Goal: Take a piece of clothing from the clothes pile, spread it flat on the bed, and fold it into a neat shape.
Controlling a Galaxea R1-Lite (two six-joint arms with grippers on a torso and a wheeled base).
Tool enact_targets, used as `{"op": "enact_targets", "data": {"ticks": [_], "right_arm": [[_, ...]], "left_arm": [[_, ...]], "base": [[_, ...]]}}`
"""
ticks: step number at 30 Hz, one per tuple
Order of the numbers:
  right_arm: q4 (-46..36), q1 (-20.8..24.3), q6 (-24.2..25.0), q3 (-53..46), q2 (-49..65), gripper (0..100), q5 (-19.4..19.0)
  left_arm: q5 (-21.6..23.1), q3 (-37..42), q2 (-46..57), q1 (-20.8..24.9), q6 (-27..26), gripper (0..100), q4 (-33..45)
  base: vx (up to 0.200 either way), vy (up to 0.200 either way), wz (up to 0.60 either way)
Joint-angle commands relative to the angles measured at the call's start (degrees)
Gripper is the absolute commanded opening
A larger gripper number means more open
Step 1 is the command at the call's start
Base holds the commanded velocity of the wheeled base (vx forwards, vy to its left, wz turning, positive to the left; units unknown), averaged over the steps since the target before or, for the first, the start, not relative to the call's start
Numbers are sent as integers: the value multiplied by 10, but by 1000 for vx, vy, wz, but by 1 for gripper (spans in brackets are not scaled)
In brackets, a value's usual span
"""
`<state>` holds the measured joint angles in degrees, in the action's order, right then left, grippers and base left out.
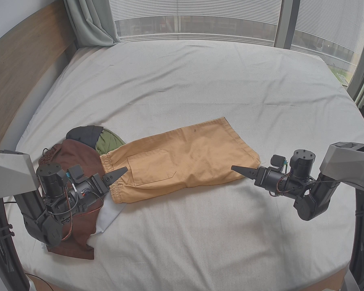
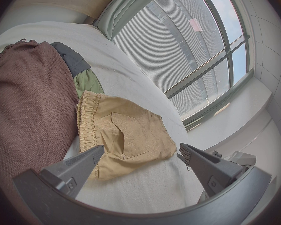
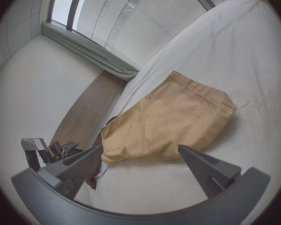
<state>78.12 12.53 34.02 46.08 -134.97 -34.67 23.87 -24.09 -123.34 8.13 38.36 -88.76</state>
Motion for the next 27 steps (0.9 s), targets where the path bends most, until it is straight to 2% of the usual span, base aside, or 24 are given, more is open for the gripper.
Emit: {"op": "enact_targets", "data": {"ticks": [1,22,24,27], "right_arm": [[-1,-2,-1,6,-28,100,0],[-31,1,-2,70,-102,100,14],[-31,1,-1,85,-114,100,24],[-22,17,2,118,-143,100,66]], "left_arm": [[-1,0,-1,-2,0,100,0],[-1,-2,0,-7,0,100,0],[-1,-2,1,-7,0,100,0],[-2,-3,0,-7,0,100,0]], "base": [[0,0,0],[0,0,0],[0,0,0],[0,0,0]]}}
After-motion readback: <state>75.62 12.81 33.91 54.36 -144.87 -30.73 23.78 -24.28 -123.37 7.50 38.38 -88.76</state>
